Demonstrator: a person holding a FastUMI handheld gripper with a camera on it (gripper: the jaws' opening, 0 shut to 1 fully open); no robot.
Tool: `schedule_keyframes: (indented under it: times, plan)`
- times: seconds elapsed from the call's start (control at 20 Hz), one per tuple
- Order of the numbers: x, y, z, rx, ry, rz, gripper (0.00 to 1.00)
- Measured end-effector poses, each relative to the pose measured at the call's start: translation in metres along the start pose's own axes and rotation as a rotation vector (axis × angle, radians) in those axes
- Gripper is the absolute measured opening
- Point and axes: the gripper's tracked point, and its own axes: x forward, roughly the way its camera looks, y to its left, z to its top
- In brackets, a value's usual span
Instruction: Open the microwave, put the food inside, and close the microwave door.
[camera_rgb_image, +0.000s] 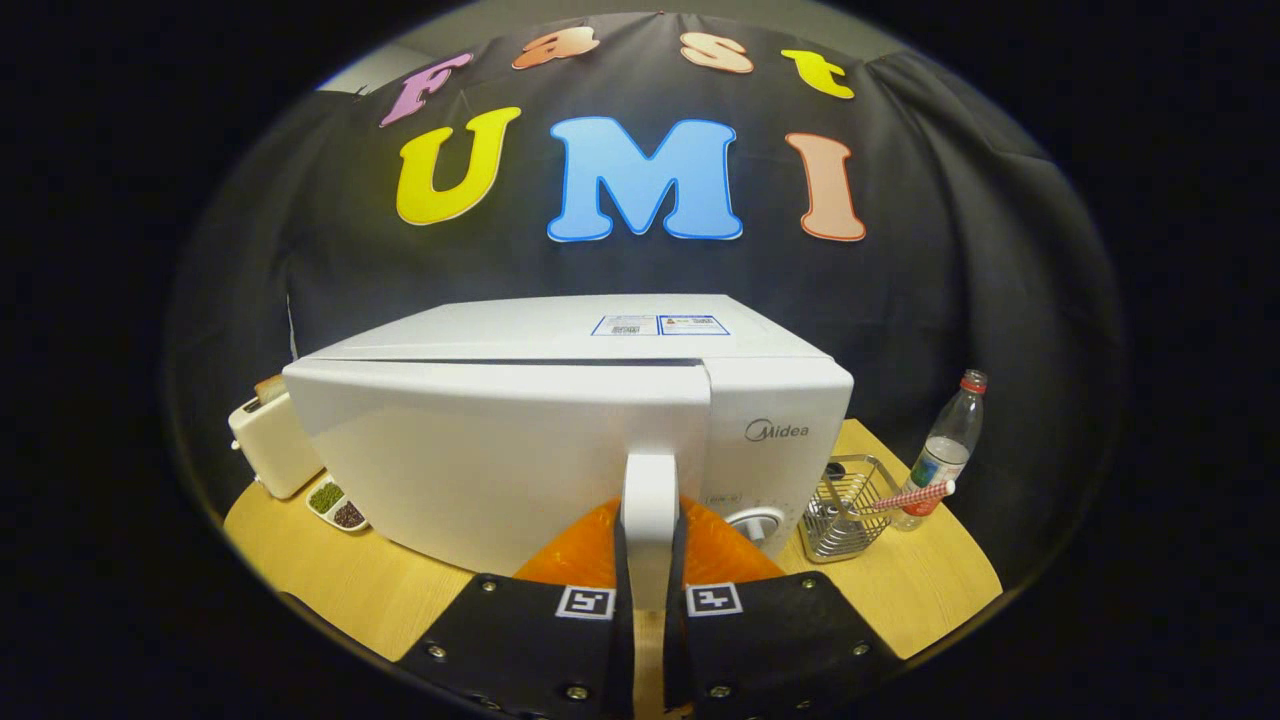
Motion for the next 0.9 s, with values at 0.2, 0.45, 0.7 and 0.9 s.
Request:
schedule_keyframes:
  times: [0.2, 0.45, 0.7, 0.9]
  plan:
    - [-0.025, 0.008, -0.01, 0.026, 0.021, 0.001, 0.12]
    - [-0.057, 0.023, -0.021, 0.043, 0.059, 0.03, 0.18]
    - [-0.089, 0.04, -0.032, 0.042, 0.065, 0.045, 0.22]
    - [-0.112, 0.056, -0.041, 0.04, 0.076, 0.055, 0.23]
